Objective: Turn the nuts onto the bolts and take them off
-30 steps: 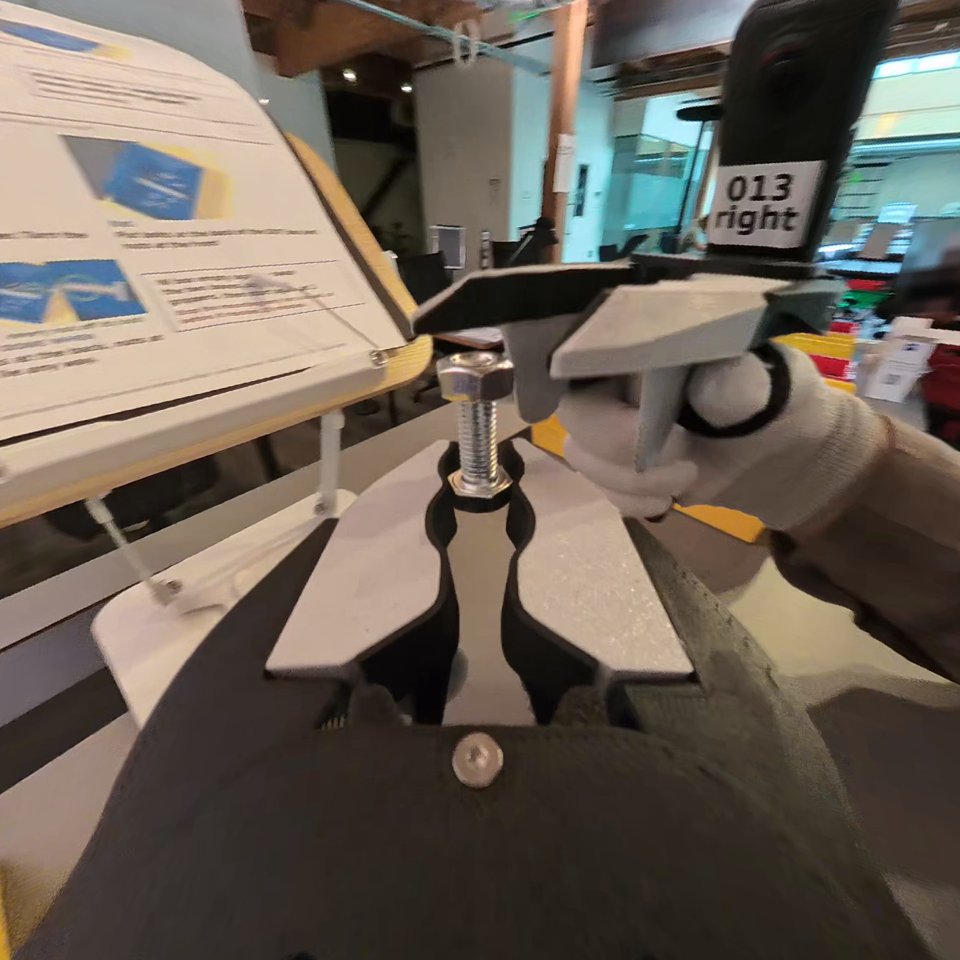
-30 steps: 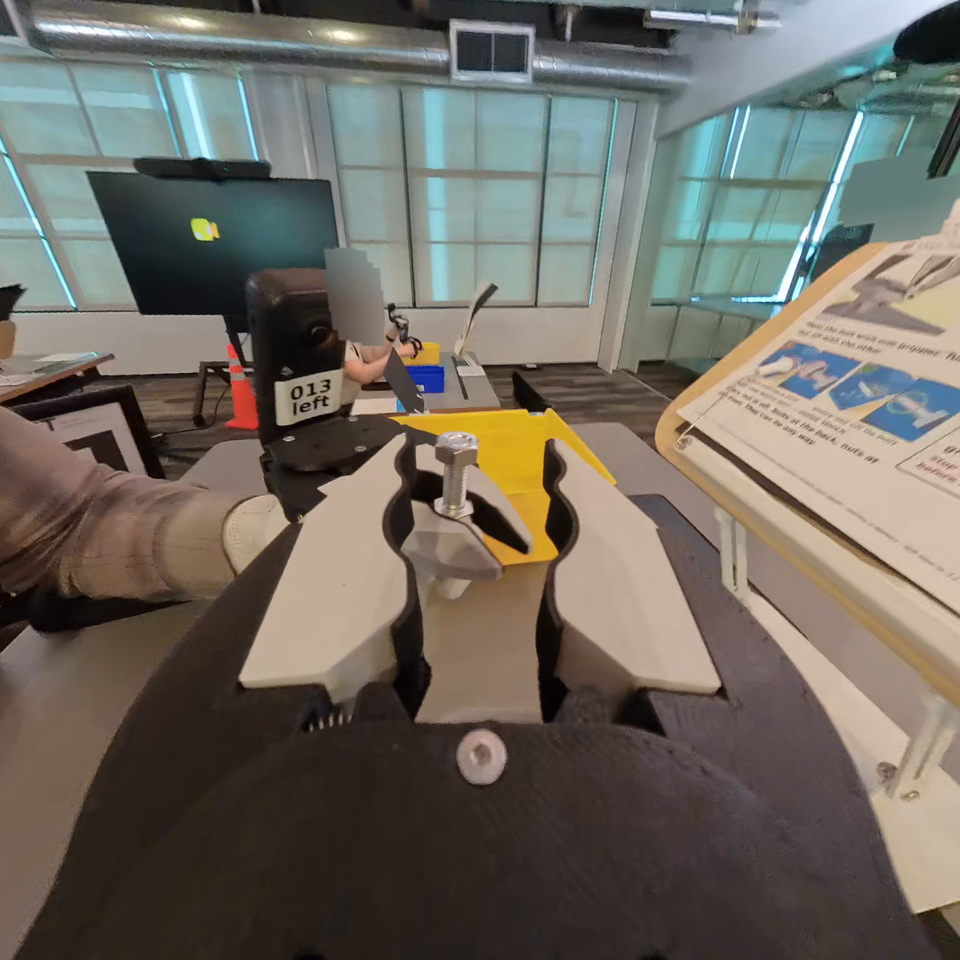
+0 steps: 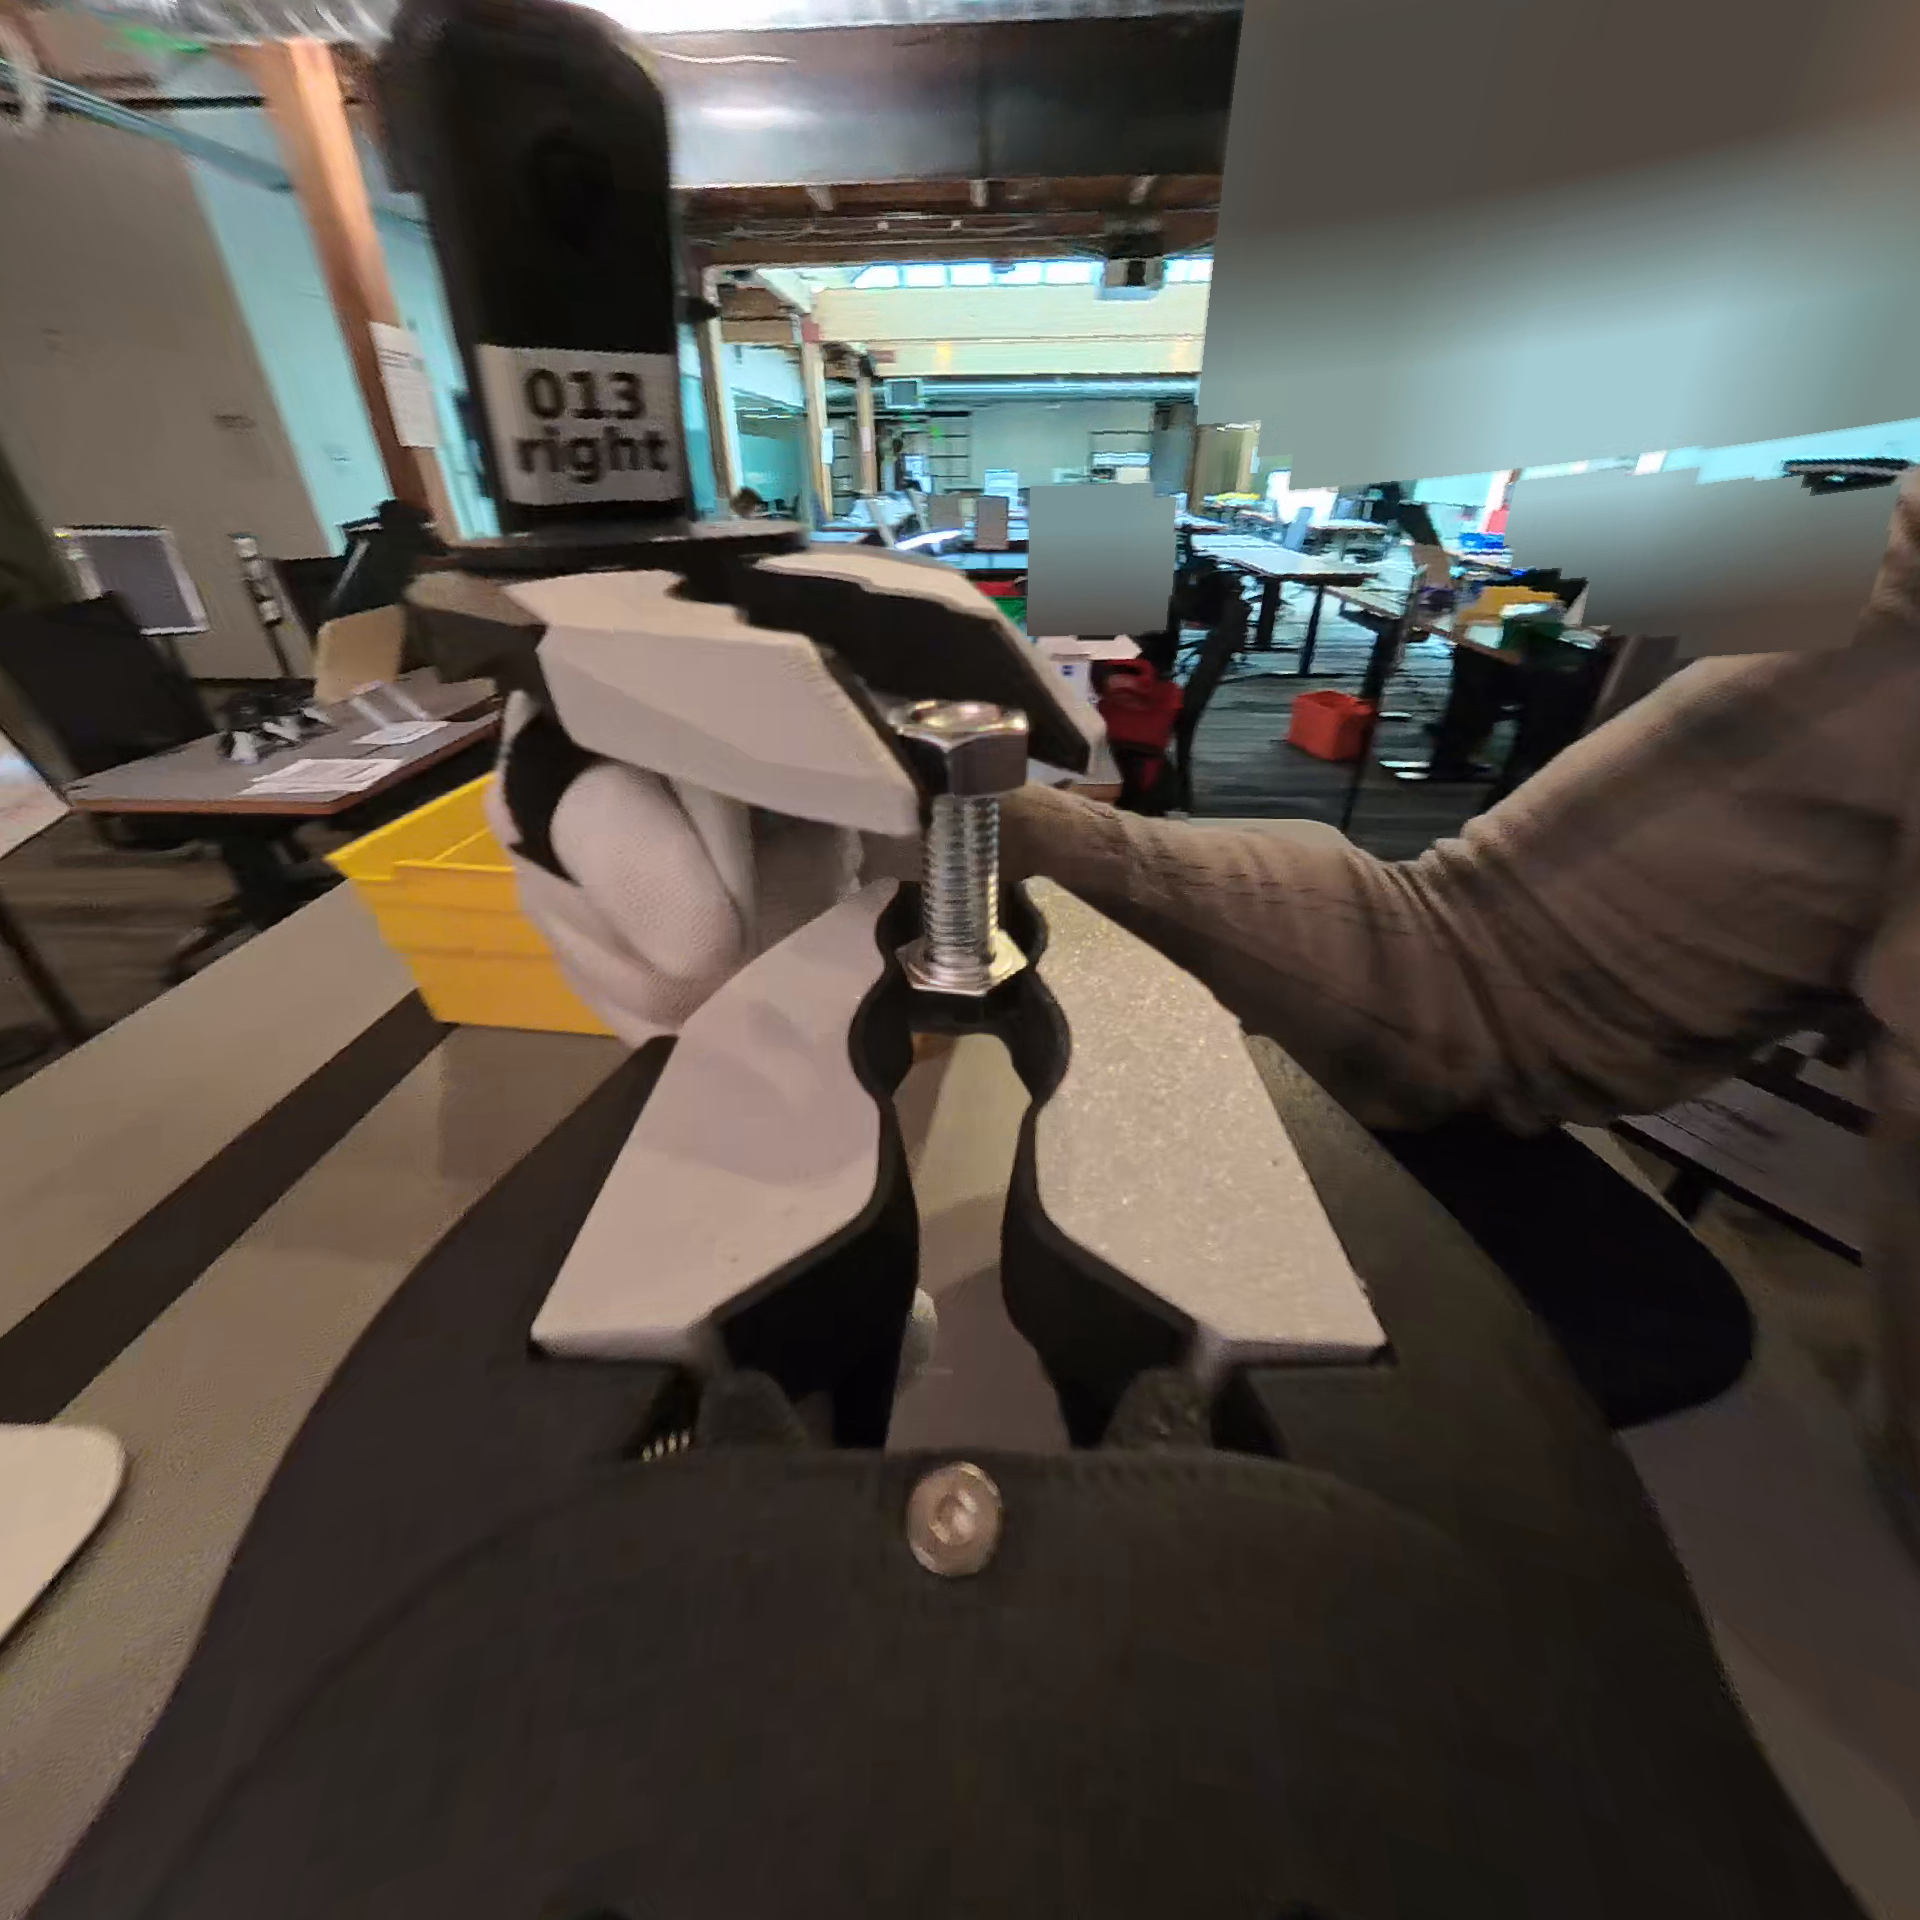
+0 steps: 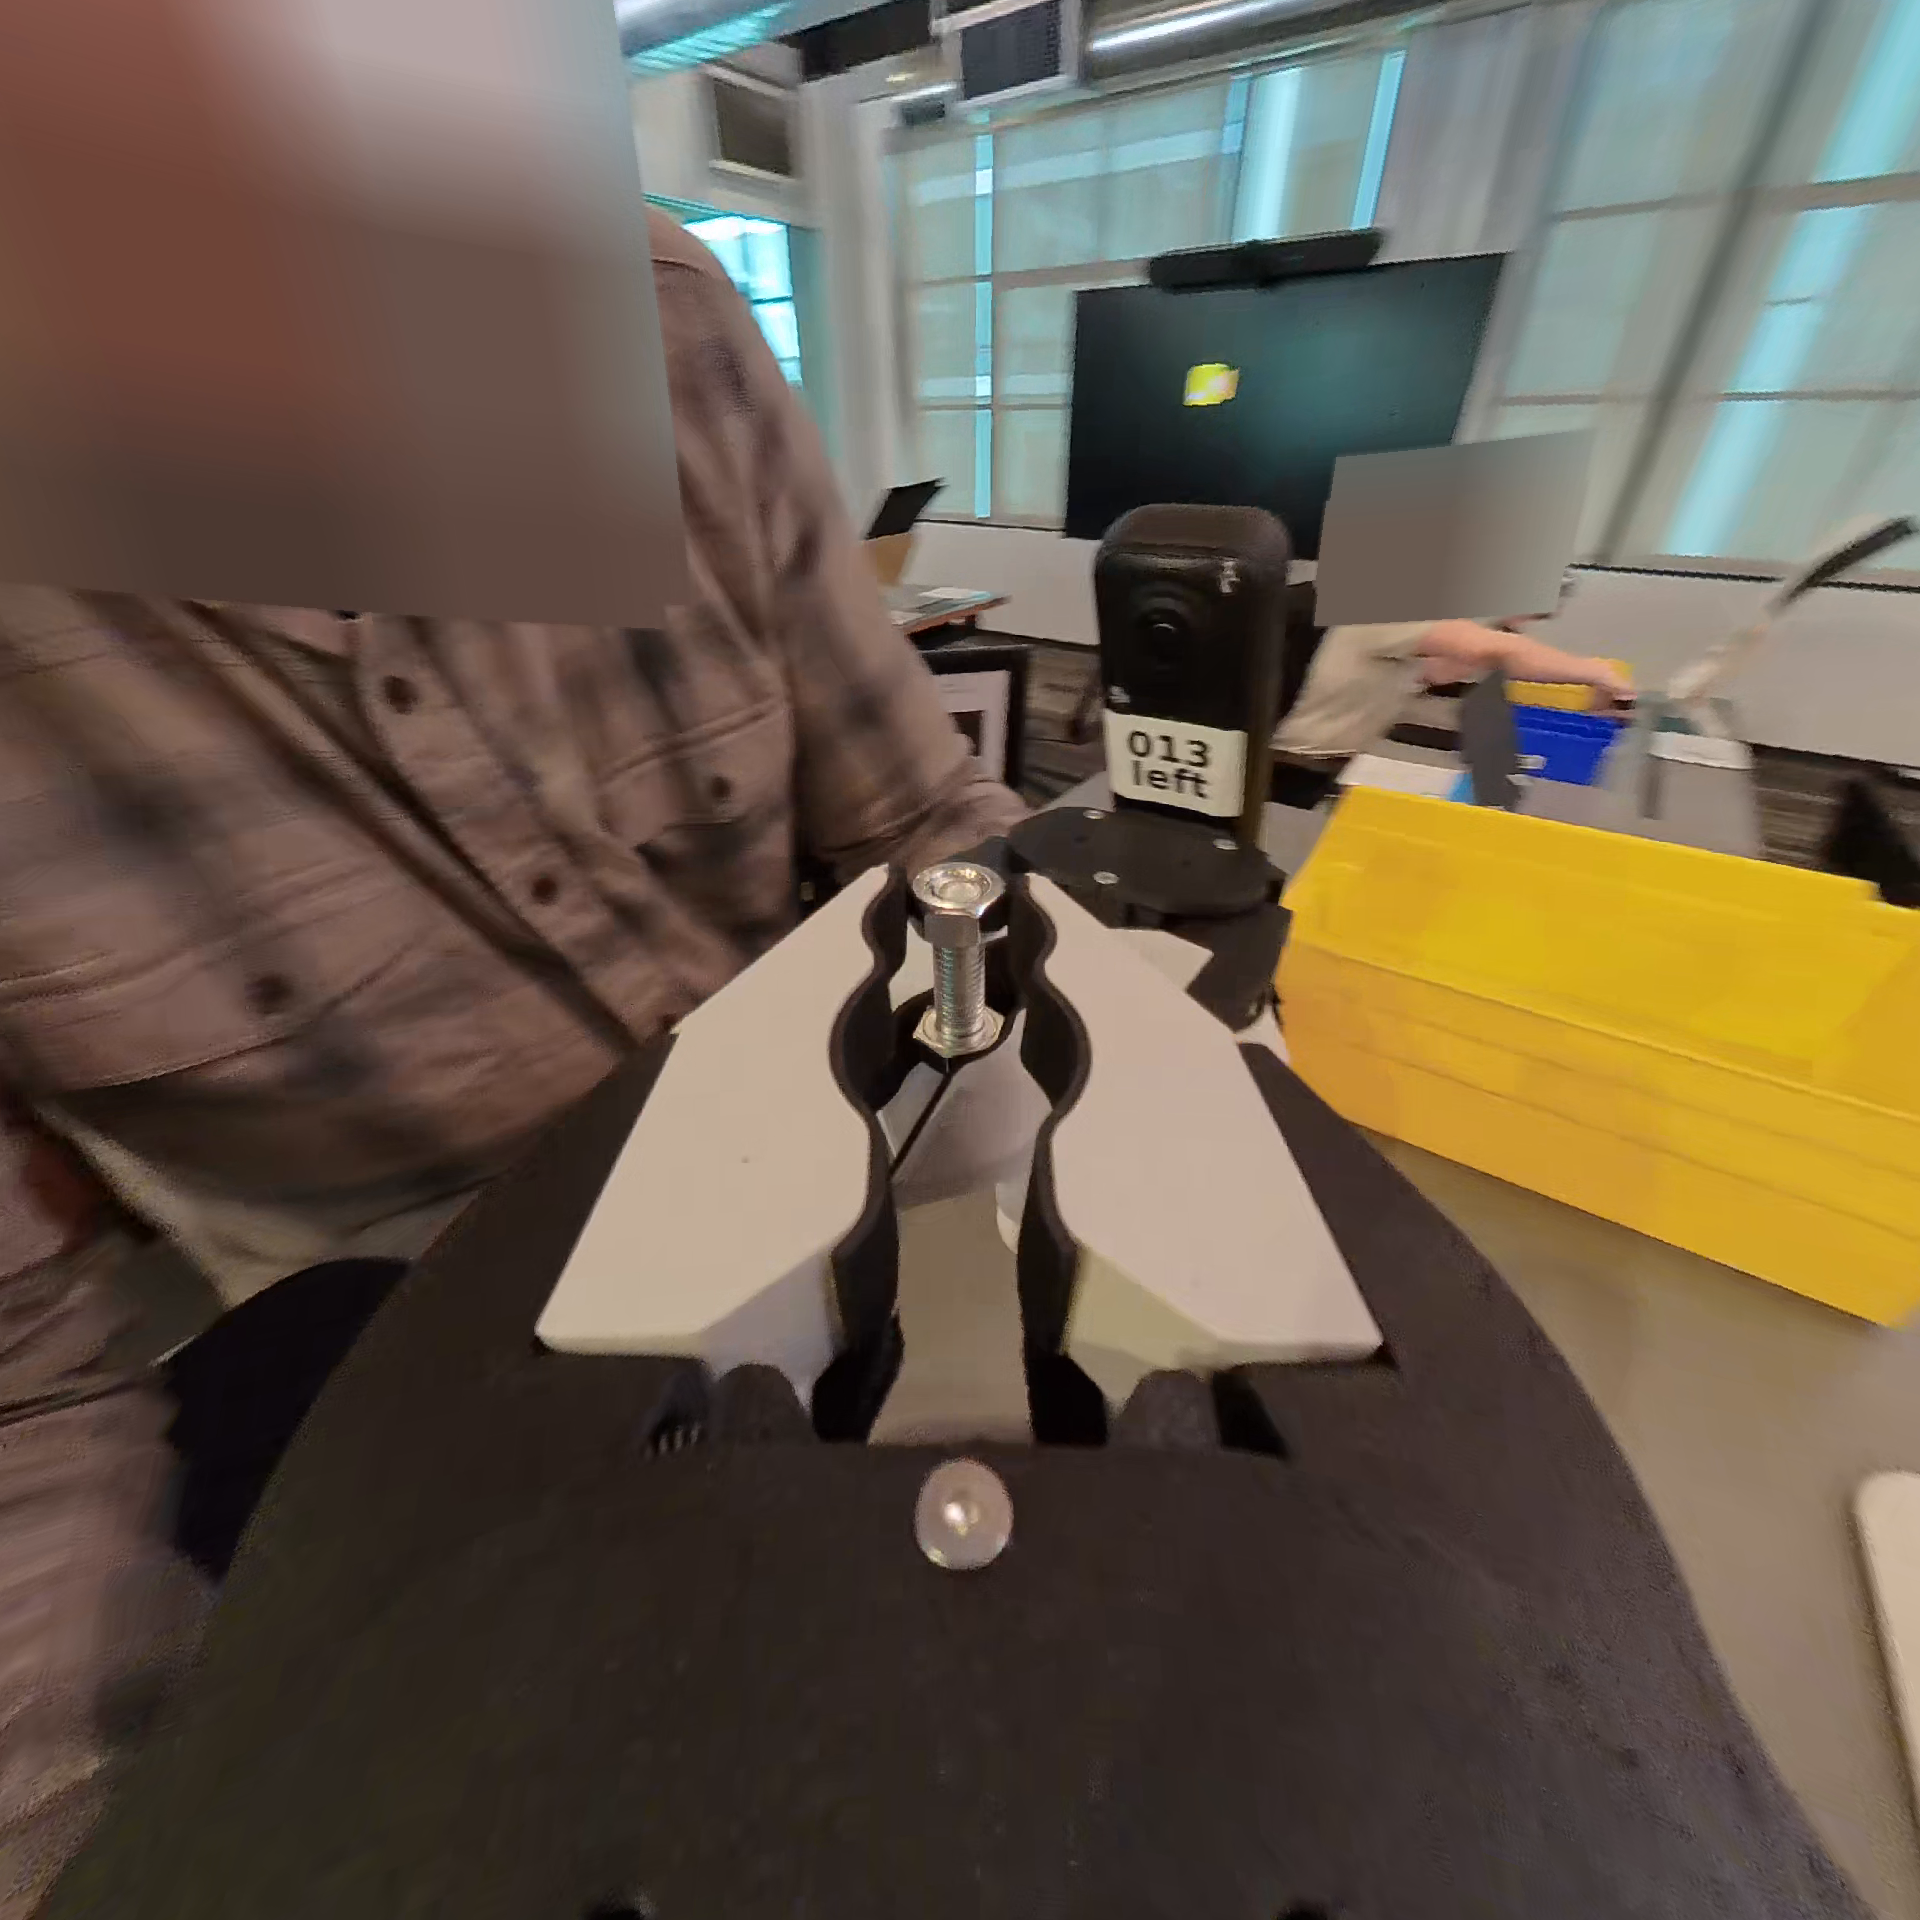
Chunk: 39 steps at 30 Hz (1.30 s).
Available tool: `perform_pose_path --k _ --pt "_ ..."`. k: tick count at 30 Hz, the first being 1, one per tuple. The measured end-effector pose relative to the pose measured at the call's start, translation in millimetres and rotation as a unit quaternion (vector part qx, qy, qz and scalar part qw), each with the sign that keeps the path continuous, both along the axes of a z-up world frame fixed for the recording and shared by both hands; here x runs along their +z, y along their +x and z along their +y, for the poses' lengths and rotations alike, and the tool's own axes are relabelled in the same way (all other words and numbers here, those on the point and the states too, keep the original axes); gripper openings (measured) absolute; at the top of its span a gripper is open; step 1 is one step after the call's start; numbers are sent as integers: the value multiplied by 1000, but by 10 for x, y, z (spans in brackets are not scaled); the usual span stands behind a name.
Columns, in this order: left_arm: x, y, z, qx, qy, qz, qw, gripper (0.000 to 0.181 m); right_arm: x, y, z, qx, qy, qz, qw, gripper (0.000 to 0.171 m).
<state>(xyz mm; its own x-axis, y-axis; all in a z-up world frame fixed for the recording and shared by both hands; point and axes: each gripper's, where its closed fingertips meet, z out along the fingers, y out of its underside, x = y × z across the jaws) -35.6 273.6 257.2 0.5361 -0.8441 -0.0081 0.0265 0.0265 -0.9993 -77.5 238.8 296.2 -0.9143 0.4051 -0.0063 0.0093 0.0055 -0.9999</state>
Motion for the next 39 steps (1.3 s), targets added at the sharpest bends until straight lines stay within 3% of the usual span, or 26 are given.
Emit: perform_pose_path --k 2,5,8,12,16,22,27,30,35,39 --pt "-10 92 -51 -13 2 1 1000 16 -12 82 -63 26 7 4 1000 17" --pt "-9 -3 50 17 -6 -14 1000 16 6 -1 34 -20 11 16 1000 19" --pt "-50 -254 267 96 -17 -15 995 16 74 -182 251 -113 16 18 993 48" --pt "-182 -597 499 189 -27 13 982 16 21 -353 499 -227 84 -11 970 47" --pt "-369 -826 649 265 -24 84 960 16 -232 -488 778 -338 174 -101 920 37" --pt "-521 -1023 760 329 -31 109 937 16 -400 -655 703 -366 159 -197 896 37" --pt "-541 -1087 778 366 -13 138 920 16 -609 -767 750 -397 187 -276 855 30" --pt "-529 -1081 771 364 -15 133 922 16 -639 -793 724 -394 198 -294 848 16" --pt "-508 -1038 749 350 -17 128 928 16 -625 -758 697 -372 238 -296 847 16" --pt "-436 -880 681 293 -28 89 952 16 -567 -660 626 -304 300 -279 860 16"
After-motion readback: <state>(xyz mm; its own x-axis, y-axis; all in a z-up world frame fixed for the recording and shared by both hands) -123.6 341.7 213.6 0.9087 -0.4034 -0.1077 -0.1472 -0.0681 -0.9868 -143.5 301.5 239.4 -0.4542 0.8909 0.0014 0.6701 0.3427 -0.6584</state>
